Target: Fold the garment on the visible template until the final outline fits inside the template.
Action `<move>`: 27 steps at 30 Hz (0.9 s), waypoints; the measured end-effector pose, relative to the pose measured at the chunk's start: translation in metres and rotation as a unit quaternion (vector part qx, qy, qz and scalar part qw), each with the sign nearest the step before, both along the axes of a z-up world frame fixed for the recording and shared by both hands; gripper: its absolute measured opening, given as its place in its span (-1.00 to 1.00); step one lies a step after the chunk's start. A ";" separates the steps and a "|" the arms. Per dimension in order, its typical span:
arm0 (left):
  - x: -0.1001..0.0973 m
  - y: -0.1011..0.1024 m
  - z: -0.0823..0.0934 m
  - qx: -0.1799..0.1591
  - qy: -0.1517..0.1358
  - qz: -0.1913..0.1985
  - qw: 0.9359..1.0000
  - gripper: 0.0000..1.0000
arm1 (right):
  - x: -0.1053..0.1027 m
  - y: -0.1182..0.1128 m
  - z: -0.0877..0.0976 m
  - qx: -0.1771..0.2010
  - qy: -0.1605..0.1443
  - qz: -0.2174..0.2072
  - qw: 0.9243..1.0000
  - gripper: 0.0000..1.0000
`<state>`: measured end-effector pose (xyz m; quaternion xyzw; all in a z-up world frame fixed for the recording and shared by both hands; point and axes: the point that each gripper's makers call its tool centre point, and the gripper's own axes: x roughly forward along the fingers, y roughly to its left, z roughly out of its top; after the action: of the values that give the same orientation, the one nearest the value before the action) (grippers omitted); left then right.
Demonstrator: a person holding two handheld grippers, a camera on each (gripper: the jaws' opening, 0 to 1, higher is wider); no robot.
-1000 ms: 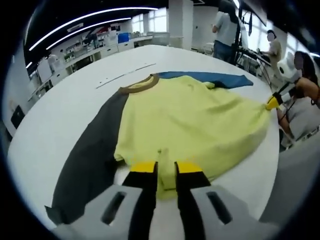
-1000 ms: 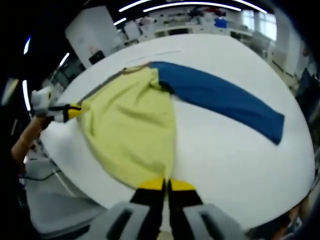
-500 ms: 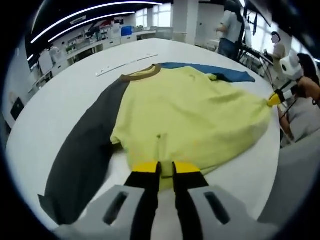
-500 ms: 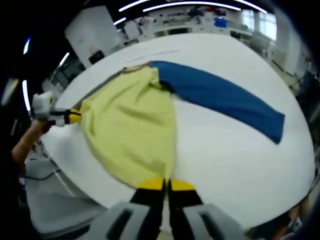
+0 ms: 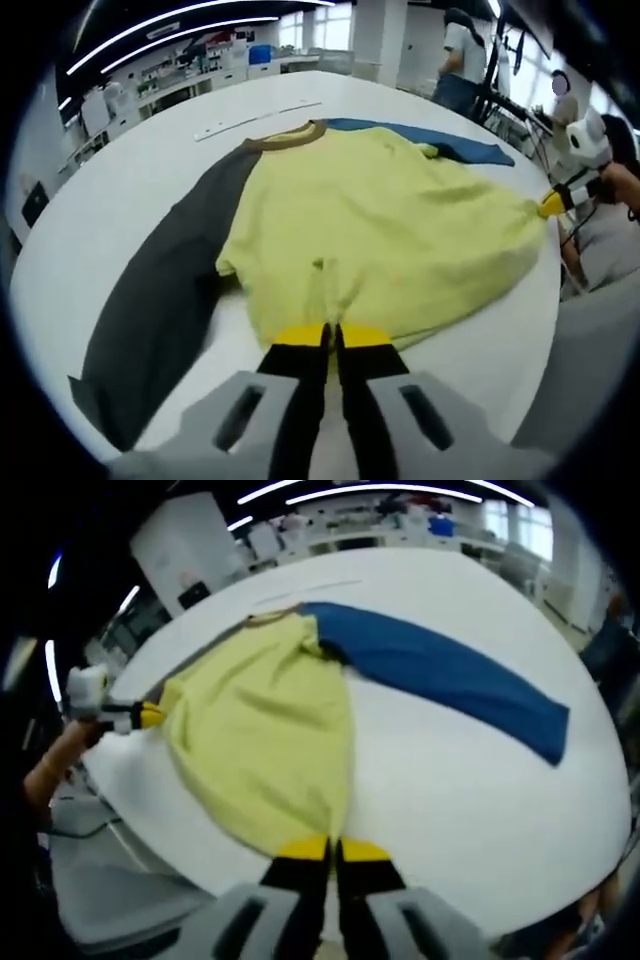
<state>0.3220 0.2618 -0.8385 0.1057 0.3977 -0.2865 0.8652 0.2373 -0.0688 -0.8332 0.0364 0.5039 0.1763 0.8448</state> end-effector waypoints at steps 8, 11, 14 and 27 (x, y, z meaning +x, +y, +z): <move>-0.013 0.008 0.023 -0.040 0.014 0.045 0.998 -1.00 | 0.006 0.001 0.013 0.009 -0.013 0.005 1.000 -1.00; -0.022 0.014 0.028 -0.060 0.025 0.062 0.996 -1.00 | 0.006 0.002 0.016 0.013 -0.016 0.009 1.000 -1.00; -0.032 0.019 0.033 -0.063 0.031 0.063 0.996 -1.00 | 0.006 0.004 0.018 0.016 -0.016 0.012 1.000 -1.00; -0.080 0.031 0.051 -0.096 0.052 0.109 0.988 -1.00 | 0.007 0.008 0.028 0.026 -0.024 0.031 0.999 -1.00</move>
<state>0.2422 0.2929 -0.7874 -0.0372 0.4217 -0.2325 0.8757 0.2444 -0.0606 -0.8050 0.0385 0.4796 0.2160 0.8496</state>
